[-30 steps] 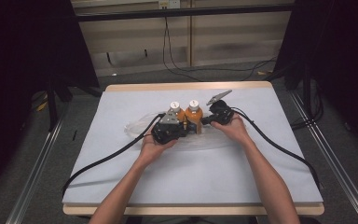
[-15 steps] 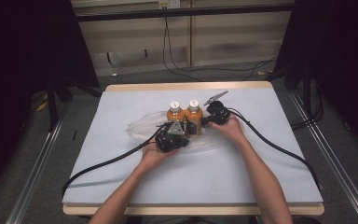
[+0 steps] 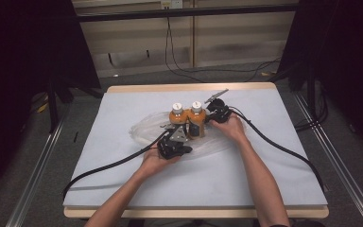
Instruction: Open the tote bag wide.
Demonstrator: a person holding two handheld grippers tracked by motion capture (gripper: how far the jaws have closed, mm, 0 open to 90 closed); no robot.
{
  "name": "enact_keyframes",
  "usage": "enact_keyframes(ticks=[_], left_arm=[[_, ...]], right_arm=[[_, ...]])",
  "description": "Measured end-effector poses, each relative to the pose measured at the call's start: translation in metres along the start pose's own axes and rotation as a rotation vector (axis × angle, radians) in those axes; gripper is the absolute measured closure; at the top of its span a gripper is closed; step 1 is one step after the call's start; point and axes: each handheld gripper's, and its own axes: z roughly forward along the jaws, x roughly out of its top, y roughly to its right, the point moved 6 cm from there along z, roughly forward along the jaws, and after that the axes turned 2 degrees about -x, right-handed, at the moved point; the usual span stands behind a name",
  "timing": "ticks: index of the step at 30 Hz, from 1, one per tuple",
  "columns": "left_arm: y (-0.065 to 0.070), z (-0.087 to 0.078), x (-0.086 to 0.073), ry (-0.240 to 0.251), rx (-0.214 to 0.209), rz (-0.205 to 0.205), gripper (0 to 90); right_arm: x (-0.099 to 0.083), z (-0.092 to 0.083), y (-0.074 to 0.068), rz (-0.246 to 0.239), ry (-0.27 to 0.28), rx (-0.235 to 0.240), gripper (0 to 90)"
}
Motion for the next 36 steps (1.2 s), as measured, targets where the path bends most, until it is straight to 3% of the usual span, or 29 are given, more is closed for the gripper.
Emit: enact_keyframes(ticks=[8, 11, 19, 22, 26, 28, 33, 36], left_arm=[[0.015, -0.003, -0.003, 0.010, -0.041, 0.009, 90.0], [0.018, -0.004, -0.003, 0.011, -0.061, 0.012, 90.0], [0.029, -0.010, -0.007, -0.015, -0.086, 0.047, 90.0], [0.033, -0.010, -0.008, 0.001, -0.099, 0.036, 90.0], [0.036, -0.012, -0.010, 0.000, -0.109, 0.051, 90.0], [0.038, -0.012, -0.010, -0.003, -0.108, 0.064, 90.0], [0.044, -0.015, -0.011, -0.015, -0.102, 0.087, 90.0], [0.045, -0.016, -0.012, -0.015, -0.104, 0.102, 90.0]], right_arm=[[0.011, 0.011, 0.001, 0.039, 0.019, 0.026, 90.0], [0.016, 0.015, -0.001, 0.026, 0.007, 0.011, 90.0], [0.031, 0.028, 0.002, 0.055, 0.012, -0.047, 90.0], [0.034, 0.030, 0.003, 0.057, 0.001, -0.079, 90.0], [0.035, 0.032, 0.007, 0.087, 0.024, -0.047, 90.0], [0.036, 0.033, 0.010, 0.066, 0.019, -0.051, 90.0], [0.039, 0.035, 0.020, 0.103, 0.019, -0.067, 90.0], [0.040, 0.035, 0.023, 0.111, 0.007, -0.099, 90.0]])
